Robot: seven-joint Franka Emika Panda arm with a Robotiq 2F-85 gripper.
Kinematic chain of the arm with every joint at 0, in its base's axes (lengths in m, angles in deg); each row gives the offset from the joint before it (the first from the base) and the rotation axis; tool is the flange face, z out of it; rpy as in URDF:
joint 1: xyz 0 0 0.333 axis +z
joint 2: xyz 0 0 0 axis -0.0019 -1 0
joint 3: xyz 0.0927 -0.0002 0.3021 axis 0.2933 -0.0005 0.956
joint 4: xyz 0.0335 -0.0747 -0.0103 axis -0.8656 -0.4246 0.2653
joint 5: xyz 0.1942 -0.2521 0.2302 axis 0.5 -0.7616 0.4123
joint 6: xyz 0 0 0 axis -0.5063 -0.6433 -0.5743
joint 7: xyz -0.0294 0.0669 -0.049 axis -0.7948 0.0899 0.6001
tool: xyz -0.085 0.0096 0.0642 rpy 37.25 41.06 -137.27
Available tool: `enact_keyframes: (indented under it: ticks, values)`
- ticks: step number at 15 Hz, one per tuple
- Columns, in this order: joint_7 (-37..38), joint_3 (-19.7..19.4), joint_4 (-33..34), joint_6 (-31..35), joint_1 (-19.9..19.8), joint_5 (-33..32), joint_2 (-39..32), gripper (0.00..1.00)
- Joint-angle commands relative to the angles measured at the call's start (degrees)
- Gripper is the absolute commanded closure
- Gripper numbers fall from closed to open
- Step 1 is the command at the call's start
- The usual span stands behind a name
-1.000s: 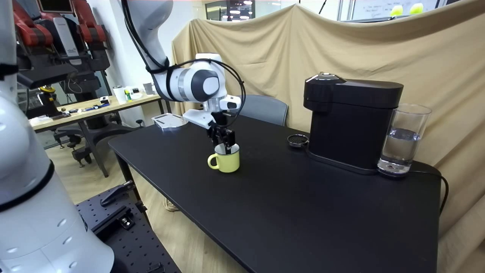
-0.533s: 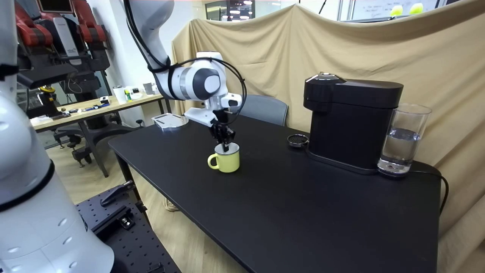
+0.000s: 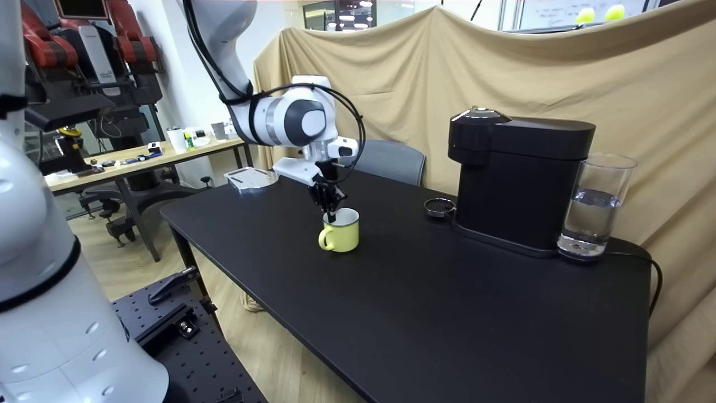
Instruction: Move the yellow mug backwards
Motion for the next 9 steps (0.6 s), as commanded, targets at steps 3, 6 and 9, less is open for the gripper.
enact_keyframes:
  ticks: [3,6,9]
  values:
    - [-1.34,-2.29,5.13,-5.76,0.26,-1.33,0.75,0.97]
    - [-0.92,-3.63,9.98,-7.53,0.34,-2.93,-0.85,0.97]
    - [-0.85,-4.00,15.33,-9.34,0.37,-3.34,-3.48,0.97]
